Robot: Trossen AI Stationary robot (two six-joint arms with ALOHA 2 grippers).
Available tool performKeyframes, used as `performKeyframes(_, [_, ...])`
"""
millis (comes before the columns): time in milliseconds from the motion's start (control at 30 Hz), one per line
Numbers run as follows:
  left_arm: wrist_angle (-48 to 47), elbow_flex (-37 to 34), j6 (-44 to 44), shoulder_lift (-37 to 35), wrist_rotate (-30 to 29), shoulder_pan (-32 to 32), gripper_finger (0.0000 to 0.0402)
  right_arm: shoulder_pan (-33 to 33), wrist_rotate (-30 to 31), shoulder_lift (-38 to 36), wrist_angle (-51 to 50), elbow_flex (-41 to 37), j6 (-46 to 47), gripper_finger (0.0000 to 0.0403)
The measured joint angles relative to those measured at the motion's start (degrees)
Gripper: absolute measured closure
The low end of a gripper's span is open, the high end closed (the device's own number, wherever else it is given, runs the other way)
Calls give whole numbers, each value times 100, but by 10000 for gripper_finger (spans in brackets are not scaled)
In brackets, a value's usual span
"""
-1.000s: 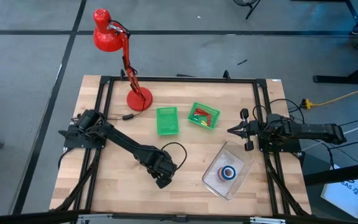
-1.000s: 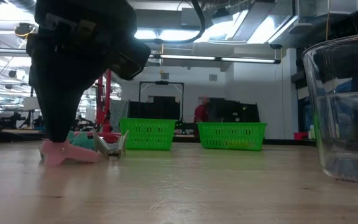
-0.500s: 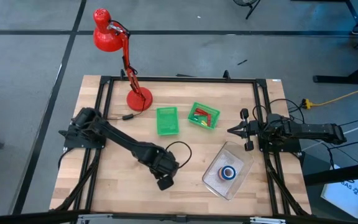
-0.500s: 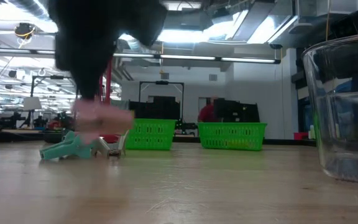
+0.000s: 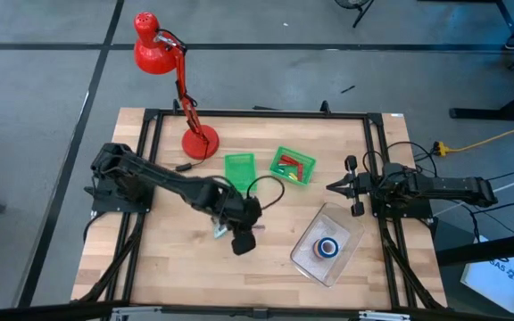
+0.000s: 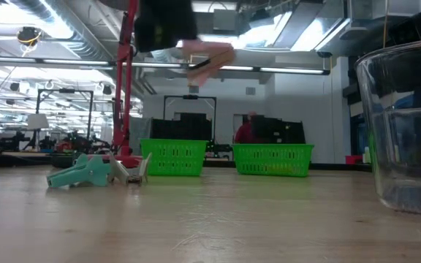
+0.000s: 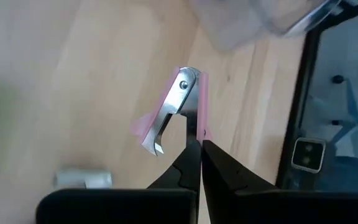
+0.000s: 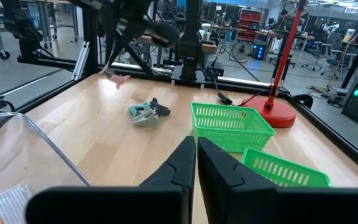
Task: Pick and place Stapler, Stapler remover, tape
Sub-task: Put the pink staple remover into the left green bin
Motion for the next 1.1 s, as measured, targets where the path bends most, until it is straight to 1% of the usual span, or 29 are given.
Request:
performKeyframes(333, [126, 0, 1220, -149, 114, 530, 399, 0, 1, 0, 0, 1, 0, 382])
performKeyframes(433, [123, 0, 1510, -149, 279, 763, 399, 0, -1, -2, 0, 0, 0, 382])
performKeyframes(533, [14, 0, 1765, -149, 286, 1046, 399, 0, 1, 0, 0, 1, 0, 382])
performKeyframes(767, [-683, 0, 1905, -149, 135, 1990, 399, 0, 1, -2, 0, 1, 0, 382])
performKeyframes(867, [-967, -6, 1939, -149, -40, 2424, 399, 0, 1, 0, 0, 1, 0, 382])
performKeyframes(1000, [-988, -201, 1938, -151, -77, 2937, 399, 0, 0, -2, 1, -1, 0, 382])
performKeyframes(1100, [-969, -333, 1938, -125, -83, 3157, 399, 2, 1, -2, 2, 0, 0, 382])
